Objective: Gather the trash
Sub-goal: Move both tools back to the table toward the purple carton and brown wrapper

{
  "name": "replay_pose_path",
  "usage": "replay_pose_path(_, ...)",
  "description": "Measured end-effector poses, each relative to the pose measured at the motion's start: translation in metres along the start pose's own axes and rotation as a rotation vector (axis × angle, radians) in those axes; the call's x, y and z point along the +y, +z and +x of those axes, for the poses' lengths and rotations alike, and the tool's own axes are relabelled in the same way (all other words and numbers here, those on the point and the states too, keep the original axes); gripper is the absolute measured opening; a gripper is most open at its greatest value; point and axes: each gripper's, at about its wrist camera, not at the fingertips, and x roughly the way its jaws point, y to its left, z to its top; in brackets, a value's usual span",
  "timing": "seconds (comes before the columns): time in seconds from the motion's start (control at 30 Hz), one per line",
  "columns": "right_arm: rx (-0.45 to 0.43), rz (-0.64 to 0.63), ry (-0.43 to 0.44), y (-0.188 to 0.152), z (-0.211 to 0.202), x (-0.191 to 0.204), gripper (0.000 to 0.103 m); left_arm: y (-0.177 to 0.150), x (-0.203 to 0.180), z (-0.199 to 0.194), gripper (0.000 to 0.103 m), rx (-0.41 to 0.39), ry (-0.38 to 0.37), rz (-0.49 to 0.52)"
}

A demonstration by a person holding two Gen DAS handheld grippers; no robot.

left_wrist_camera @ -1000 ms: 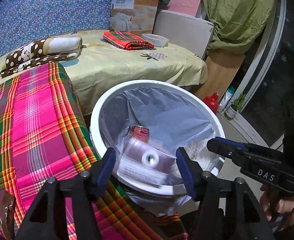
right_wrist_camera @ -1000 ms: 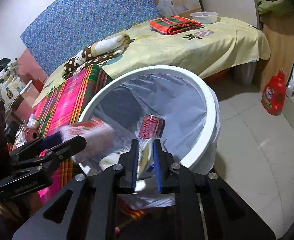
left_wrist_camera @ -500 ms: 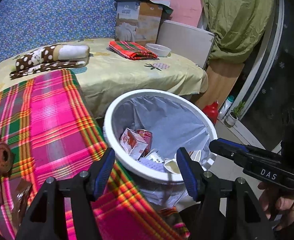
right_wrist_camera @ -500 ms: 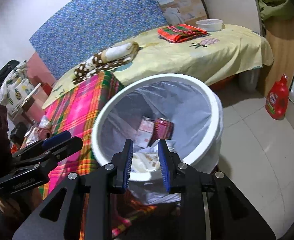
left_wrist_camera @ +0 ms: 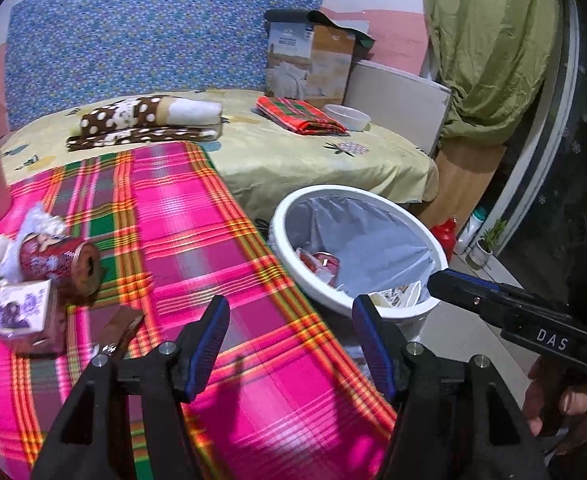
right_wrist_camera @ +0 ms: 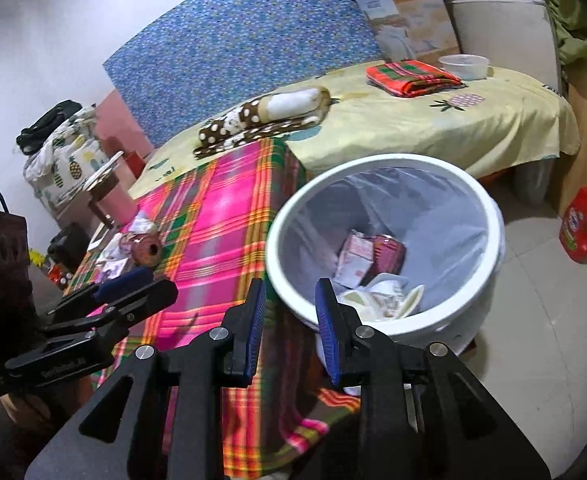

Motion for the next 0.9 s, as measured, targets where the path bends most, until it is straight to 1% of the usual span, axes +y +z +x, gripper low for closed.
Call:
replay_pose_path(0.23,0.027,-0.02,0.044,-0.005,0.006,0.017,0.029,-0.011,0.023,-0.016,0.066,-0.012,0.039,-0.044)
replay_pose_path(0.43,0.068,-0.045,0.056,-0.011,0.013,0.035,0.029,-0.022,0.044,-0.03,0.066,-0.02,0.084,-0.074)
replay_pose_path(0.57,0.076,-0.073,0.07,-0.014,0.014,0.046,0.029,-0.029,0.055,-0.037,0.066,-0.027,0.107,-0.086)
replay_pose_path(0.9,0.095,-0.1,0.105,-0.017,0.021,0.067,0.029,-0.042,0.083,-0.051,0.066,-0.034,0.168,-0.126)
